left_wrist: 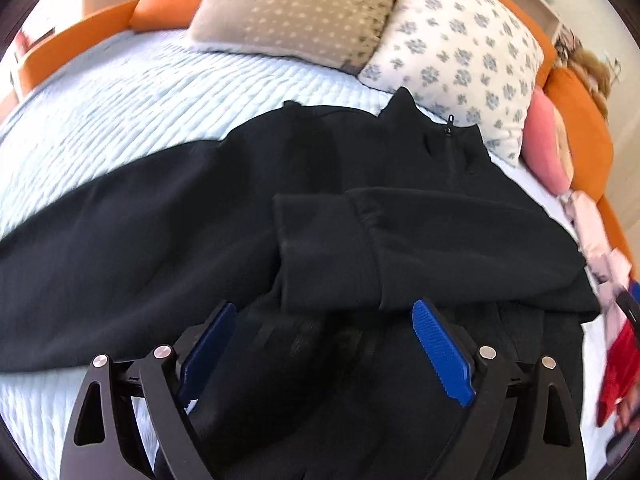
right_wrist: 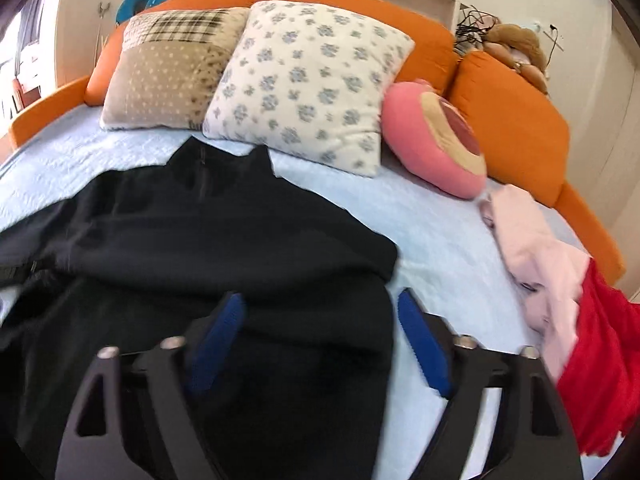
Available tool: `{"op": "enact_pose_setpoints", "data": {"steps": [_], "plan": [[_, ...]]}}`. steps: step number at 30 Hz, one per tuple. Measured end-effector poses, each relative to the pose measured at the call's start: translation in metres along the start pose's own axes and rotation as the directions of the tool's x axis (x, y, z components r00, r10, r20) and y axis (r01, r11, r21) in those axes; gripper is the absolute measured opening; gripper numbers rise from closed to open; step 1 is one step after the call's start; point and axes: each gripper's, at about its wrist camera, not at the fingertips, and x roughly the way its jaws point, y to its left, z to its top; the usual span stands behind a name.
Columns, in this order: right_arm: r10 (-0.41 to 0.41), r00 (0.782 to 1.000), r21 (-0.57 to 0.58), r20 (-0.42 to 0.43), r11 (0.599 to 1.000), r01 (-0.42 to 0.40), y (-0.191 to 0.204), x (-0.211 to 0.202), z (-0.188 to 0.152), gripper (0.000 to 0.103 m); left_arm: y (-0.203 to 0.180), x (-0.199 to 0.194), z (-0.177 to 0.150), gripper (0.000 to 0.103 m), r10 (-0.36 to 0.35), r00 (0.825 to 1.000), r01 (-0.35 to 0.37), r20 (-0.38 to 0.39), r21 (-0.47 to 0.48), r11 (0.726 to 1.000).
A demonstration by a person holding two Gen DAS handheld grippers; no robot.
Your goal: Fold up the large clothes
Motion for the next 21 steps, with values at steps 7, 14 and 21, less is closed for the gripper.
{"op": "enact_pose_setpoints", "data": {"steps": [7,14,21], "plan": [[0.012,0.992,0.134,-0.122,0.991,0.004,-0.004,0.072,0.008,0.021,0.021,0.001,-0.016,0.091,0.001,1.0,-0.002,-0.019,-0.043,0.999],[-0.009,0.976,0.166,-0.218,0.985,0.046,-0.028,0.118,-0.027,0.018,0.021,0.022,-0.018,0.091,0.049,0.998,-0.049,-0.046,-0.009,0.999],[-0.022,0.982,0.116,-0.19,0.992,0.044,-0.003,0.095,-0.013,0.02,0.02,0.021,-0.021,0.091,0.045,0.998,-0.045,-0.036,-0.012,0.999]]}}
